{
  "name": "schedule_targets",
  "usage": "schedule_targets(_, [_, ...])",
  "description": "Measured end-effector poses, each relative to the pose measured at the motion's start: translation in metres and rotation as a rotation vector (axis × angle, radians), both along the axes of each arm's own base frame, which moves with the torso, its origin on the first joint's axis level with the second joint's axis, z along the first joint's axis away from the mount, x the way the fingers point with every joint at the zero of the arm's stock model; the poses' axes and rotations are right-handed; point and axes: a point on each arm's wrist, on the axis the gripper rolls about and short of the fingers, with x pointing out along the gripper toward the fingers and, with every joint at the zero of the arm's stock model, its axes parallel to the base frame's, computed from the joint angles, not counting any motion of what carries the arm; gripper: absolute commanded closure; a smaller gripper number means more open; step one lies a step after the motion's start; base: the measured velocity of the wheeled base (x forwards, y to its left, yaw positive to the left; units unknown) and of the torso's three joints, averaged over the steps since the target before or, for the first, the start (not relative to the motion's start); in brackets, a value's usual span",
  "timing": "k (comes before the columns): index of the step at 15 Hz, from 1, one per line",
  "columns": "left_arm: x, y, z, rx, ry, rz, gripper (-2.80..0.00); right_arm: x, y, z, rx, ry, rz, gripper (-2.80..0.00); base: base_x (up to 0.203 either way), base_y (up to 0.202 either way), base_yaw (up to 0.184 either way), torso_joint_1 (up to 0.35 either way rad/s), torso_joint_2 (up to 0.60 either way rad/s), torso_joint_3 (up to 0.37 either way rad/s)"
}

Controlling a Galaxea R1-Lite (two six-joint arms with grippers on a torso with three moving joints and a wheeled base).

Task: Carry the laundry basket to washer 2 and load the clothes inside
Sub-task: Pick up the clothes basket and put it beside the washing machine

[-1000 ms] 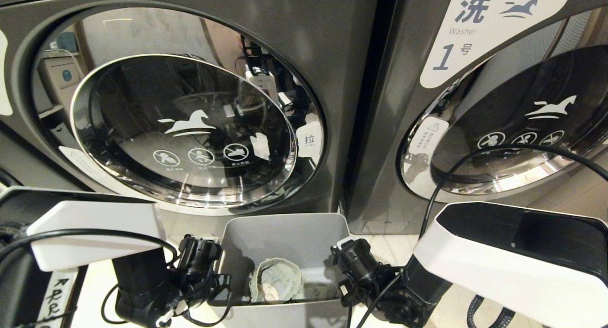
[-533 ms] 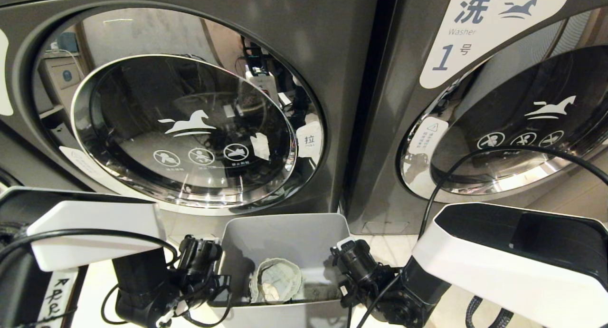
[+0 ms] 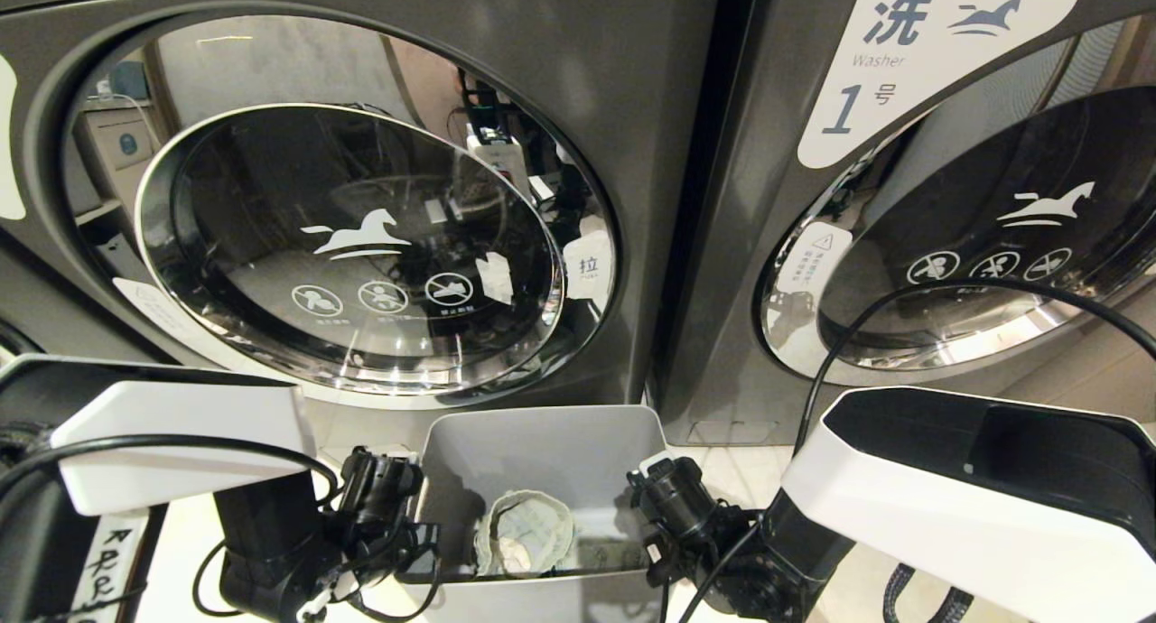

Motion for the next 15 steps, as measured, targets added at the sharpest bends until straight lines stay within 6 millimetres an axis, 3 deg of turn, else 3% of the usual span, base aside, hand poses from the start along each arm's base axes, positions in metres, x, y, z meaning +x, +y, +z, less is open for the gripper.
schedule_targets(1, [0.000,0.000,0.000,0.006,0.001,0.001,-2.80,0.000,0.000,-0.001,-0.002,0.000,-0.002,-1.73,0.000,0.000,0.000,0.000,0.00,0.000])
schedule_targets(2, [0.000,0.000,0.000,0.006,-0.001,0.004,-2.80,0.000,0.000,-0.001,-0.008,0.002,-0.002,-2.80,0.000,0.000,0.000,0.000,0.00,0.000])
schedule_targets(9, [-0.001,0.000,0.000,0.007,0.000,0.001,-2.80,0.000,0.000,-0.001,-0.004,0.002,-0.005,-2.80,0.000,0.000,0.000,0.000,0.00,0.000])
schedule_targets(13, [-0.005,0.000,0.011,0.001,-0.021,-0.004,-2.80,0.000,0.000,0.014,0.037,-0.020,-0.014,-2.80,0.000,0.000,0.000,0.000,0.00,0.000])
schedule_targets(14, [-0.007,0.000,0.016,-0.002,-0.031,-0.006,0.00,-0.001,-0.001,0.019,0.045,-0.027,-0.015,-2.80,0.000,0.000,0.000,0.000,0.00,0.000])
schedule_targets(15, [-0.009,0.001,0.020,-0.004,-0.036,-0.007,0.00,-0.001,-0.001,0.024,0.053,-0.035,-0.015,-2.80,0.000,0.000,0.000,0.000,0.00,0.000])
